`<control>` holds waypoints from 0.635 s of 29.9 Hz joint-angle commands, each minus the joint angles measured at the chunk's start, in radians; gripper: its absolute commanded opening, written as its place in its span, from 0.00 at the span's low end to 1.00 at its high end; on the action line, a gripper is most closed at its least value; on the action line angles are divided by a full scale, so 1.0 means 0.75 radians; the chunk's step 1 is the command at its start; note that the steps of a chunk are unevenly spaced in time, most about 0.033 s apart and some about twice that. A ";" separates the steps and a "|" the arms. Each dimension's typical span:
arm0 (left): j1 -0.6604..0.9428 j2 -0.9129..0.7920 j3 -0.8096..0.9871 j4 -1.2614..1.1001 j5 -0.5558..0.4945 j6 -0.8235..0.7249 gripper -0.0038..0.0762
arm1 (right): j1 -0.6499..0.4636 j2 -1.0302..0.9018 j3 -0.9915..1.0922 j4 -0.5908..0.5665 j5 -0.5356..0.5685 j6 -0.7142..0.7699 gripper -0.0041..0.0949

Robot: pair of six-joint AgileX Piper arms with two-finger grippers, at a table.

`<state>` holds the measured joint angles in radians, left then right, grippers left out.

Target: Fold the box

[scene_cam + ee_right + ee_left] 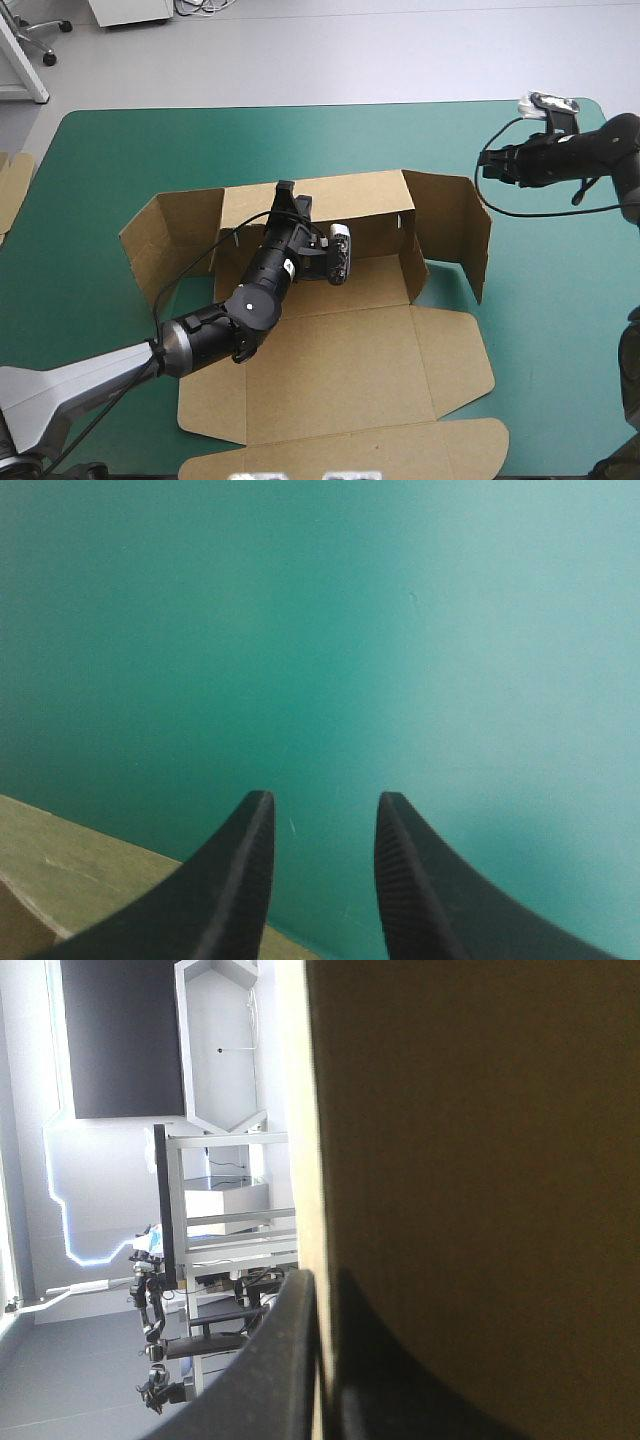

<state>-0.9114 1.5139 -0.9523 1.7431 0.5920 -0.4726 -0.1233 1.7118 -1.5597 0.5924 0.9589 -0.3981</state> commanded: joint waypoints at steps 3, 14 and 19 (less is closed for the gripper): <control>-0.007 -0.041 -0.020 0.027 0.054 -0.011 0.03 | 0.084 0.019 -0.060 0.073 -0.026 -0.045 0.36; -0.007 -0.041 -0.020 0.027 0.054 -0.021 0.03 | 0.107 -0.022 -0.001 0.185 0.178 -0.287 0.36; -0.007 -0.041 -0.020 0.027 0.057 -0.021 0.03 | 0.107 -0.125 0.161 0.270 0.120 -0.437 0.36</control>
<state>-0.9114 1.5139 -0.9515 1.7472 0.5951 -0.4761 -0.0415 1.7087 -1.4693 0.7234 1.0757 -0.6609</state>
